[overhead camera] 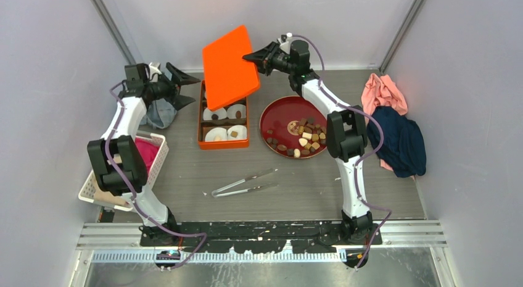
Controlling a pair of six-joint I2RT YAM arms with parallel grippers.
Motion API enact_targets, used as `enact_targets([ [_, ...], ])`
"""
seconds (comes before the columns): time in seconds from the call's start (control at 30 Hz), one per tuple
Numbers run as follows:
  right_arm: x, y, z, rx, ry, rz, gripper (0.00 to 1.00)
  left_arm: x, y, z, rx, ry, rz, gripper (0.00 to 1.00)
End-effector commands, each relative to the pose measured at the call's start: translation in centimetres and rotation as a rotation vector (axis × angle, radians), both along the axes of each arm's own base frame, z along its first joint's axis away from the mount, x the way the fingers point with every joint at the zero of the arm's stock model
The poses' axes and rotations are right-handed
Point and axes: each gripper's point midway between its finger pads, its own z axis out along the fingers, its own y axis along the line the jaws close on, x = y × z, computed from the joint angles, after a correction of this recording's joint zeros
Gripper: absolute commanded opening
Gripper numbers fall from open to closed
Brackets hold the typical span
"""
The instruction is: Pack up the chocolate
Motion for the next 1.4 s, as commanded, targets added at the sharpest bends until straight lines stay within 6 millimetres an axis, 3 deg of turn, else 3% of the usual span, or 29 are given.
enact_targets([
  [0.0,-2.8,0.5,6.6,0.086,-0.179,0.043,0.01,0.8,-2.1,4.0,-0.145,-0.16,-0.068,0.9],
  [0.27,-3.5,1.4,5.7,0.108,-0.146,0.054,0.01,2.5,-2.8,2.7,-0.237,-0.172,-0.058,0.87],
  [0.37,-3.6,1.5,5.2,0.148,-0.117,0.056,0.01,3.1,-3.2,1.7,-0.232,-0.153,-0.058,0.8],
  [0.67,-4.1,1.9,4.6,0.165,-0.105,0.047,0.01,2.7,-3.2,0.3,-0.169,-0.128,-0.081,0.74],
  [0.8,-4.2,2.3,3.6,0.147,-0.084,0.047,0.01,2.8,-3.1,0.1,-0.171,-0.126,-0.074,0.61],
  [0.93,-4.5,2.7,1.2,0.087,-0.054,0.045,0.01,3.0,-2.9,0.0,-0.148,-0.125,-0.065,0.5],
  [1.1,-5.4,3.1,-2.9,-0.093,-0.037,0.038,0.01,3.5,-2.5,-0.3,-0.081,-0.118,-0.066,0.49],
  [1.37,-7.0,3.4,-9.0,-0.364,-0.019,0.076,0.14,4.1,-1.8,-2.3,-0.008,-0.08,-0.062,0.49],
])
